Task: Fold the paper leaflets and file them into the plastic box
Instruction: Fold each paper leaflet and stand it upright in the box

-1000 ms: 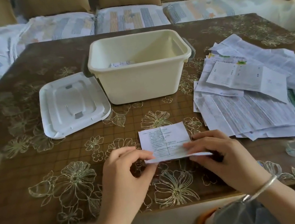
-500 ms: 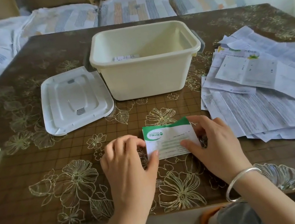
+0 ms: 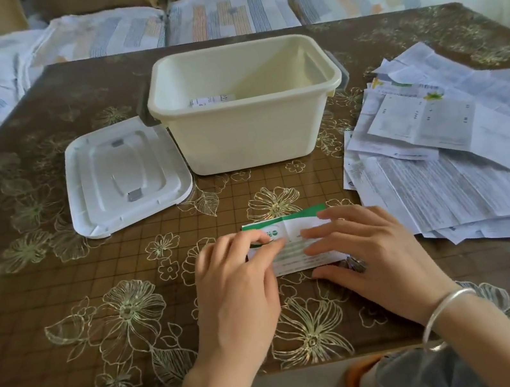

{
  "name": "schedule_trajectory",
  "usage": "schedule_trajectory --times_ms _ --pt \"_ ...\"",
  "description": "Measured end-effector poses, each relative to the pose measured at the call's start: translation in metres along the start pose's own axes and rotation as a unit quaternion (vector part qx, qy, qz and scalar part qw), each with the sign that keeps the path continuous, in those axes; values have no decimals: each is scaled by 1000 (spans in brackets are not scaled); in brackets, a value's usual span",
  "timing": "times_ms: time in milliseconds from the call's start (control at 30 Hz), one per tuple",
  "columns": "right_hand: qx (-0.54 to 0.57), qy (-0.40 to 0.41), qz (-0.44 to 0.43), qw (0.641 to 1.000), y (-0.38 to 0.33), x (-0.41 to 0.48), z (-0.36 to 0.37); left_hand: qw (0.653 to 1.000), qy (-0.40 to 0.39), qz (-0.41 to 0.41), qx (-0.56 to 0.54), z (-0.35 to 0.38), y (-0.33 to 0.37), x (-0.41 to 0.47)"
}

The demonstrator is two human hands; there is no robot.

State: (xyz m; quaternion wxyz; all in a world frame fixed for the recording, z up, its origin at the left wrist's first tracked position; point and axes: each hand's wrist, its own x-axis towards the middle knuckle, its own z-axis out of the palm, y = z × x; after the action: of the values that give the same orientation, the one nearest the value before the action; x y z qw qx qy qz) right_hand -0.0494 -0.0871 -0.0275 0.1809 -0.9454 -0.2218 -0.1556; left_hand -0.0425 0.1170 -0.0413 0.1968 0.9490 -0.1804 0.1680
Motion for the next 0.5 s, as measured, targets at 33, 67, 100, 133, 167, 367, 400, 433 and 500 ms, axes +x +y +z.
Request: schedule_trajectory --times_ms 33,67,100,133,167,367,400,433,500 --pt "-3 -7 -16 1000 4 0 -2 1000 -4 6 -2 -1 -2 1" --pt "-9 -11 -30 999 7 1 -5 1000 -7 12 -8 -1 -4 2" --pt "-17 -13 -45 999 9 1 -6 1000 -8 15 -14 -2 -6 3" --pt "-26 -16 -60 998 11 2 -7 1000 -12 18 -21 -3 -7 4" --pt "-34 -18 -75 996 12 3 -7 999 -21 17 -27 -4 -8 5" --pt "-57 -39 -114 991 8 10 -10 998 -38 43 -20 -6 -11 10" --pt "-60 -43 -112 991 7 12 -10 998 -36 50 -16 -7 -11 11" --pt "-62 -45 -114 991 6 13 -10 998 -35 57 -14 -8 -12 12" --pt "-65 -36 -125 989 4 14 -6 997 -34 68 -15 -9 -14 14"
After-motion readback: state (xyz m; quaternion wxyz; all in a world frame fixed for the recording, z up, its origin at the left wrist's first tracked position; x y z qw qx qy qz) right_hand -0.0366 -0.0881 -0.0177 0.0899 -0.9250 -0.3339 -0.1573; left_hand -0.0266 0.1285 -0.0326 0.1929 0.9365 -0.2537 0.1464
